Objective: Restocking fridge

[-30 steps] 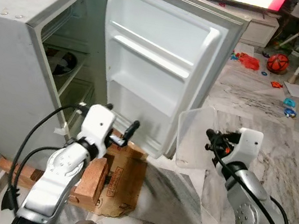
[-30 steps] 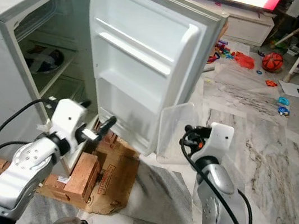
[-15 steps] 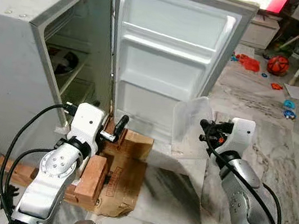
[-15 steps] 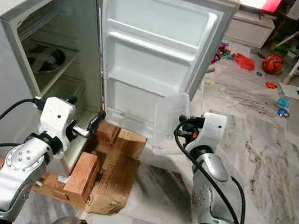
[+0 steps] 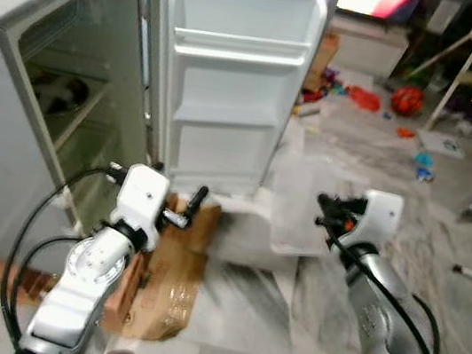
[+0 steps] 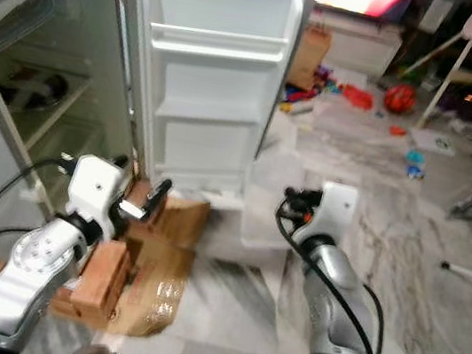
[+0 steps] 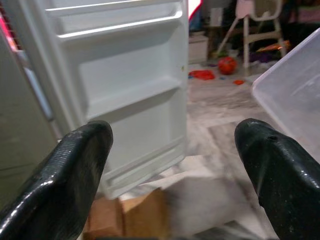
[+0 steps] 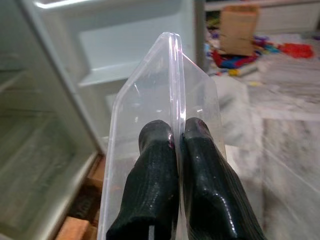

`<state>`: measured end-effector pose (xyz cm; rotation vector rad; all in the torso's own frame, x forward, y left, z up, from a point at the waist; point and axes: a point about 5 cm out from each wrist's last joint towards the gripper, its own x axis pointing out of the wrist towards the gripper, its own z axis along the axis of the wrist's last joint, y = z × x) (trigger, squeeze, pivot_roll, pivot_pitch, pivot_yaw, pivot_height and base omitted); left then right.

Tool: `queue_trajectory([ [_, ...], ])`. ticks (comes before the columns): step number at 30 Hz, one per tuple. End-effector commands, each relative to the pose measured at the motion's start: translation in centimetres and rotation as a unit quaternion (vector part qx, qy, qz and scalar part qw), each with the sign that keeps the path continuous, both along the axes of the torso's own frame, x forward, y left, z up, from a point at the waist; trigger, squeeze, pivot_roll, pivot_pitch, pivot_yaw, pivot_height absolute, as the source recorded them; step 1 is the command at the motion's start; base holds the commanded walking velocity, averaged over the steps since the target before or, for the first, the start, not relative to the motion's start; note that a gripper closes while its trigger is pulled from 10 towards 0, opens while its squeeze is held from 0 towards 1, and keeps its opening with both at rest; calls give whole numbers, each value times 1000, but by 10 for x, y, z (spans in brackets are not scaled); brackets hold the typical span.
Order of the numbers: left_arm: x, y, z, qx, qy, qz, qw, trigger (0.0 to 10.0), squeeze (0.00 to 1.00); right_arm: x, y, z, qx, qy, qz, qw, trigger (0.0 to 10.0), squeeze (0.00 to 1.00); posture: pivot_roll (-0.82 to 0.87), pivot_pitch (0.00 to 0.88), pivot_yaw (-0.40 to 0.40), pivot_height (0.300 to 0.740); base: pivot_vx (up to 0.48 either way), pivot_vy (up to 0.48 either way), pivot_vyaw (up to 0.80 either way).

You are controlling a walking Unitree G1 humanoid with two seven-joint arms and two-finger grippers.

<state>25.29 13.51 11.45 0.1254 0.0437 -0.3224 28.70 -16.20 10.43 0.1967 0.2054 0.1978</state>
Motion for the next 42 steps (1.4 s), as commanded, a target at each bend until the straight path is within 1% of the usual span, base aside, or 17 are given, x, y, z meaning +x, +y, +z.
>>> queue_trajectory([
  [1,-1,-6,2,-3,-6,-7,1000,10000,0,1,-7,2,-10,-5,-8,1000,10000,0,54,0,-48,740,0,-334,0],
  [7,3,-3,-1,13,-7,8,1000,10000,0,5,-5,4,-2,-11,-10,1000,10000,0,50,0,-48,740,0,-281,0],
  [10,5,-1,-1,13,-7,19,1000,10000,0,7,-5,7,-4,-20,-10,1000,10000,0,49,0,-48,740,0,-80,0],
  [13,7,0,-1,2,-7,29,1000,10000,0,8,-4,9,-5,-25,-10,1000,10000,0,48,0,-47,740,0,0,0],
  [18,9,0,-1,7,-8,30,1000,10000,0,9,-5,10,-3,-29,-17,999,10000,0,47,0,-45,740,0,0,0],
  [25,11,-1,0,11,-15,26,1000,10000,0,11,-5,12,-5,-40,-21,999,10000,0,45,0,-42,740,376,0,0],
  [34,14,-1,-1,15,-14,38,999,10000,0,11,-3,13,-7,-48,-20,999,10000,0,43,0,-39,740,450,0,0],
  [36,14,-1,-1,15,-14,40,999,10000,0,11,-3,13,-7,-49,-20,999,10000,0,43,0,-39,740,382,-285,0],
  [42,16,-1,-1,20,-18,45,999,10000,0,13,1,16,-8,-58,-13,998,10000,0,43,0,-40,740,372,-299,715],
])
